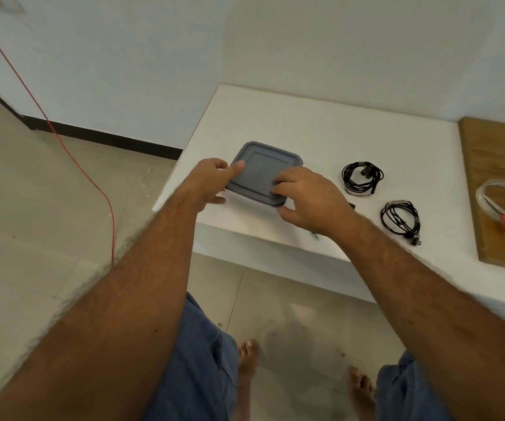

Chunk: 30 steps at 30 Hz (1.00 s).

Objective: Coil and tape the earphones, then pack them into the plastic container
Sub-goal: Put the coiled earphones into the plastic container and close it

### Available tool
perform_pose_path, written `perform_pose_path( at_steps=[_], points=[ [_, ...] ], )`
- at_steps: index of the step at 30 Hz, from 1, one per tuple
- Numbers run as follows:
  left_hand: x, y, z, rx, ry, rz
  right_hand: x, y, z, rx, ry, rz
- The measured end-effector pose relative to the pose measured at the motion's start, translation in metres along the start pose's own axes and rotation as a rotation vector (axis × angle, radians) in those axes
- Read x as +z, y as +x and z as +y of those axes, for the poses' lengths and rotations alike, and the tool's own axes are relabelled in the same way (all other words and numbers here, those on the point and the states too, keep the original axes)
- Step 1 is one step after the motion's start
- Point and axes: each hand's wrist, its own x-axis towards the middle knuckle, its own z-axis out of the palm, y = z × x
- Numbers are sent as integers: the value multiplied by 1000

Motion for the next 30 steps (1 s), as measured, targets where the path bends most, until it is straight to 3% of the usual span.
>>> perform_pose_path(
  at_steps=[5,14,21,30],
  points=[
    [-2,-18,-11,-46,7,-209,12,2,-9,-17,4,72],
    [25,-21,-17,132,-4,-48,13,5,-16,-3,3,57],
    [19,-18,-19,20,-61,-157,15,7,-12,7,-38,-5],
    [27,-25,-14,-2,-116,-149,24,7,-16,-12,-34,36]
  ],
)
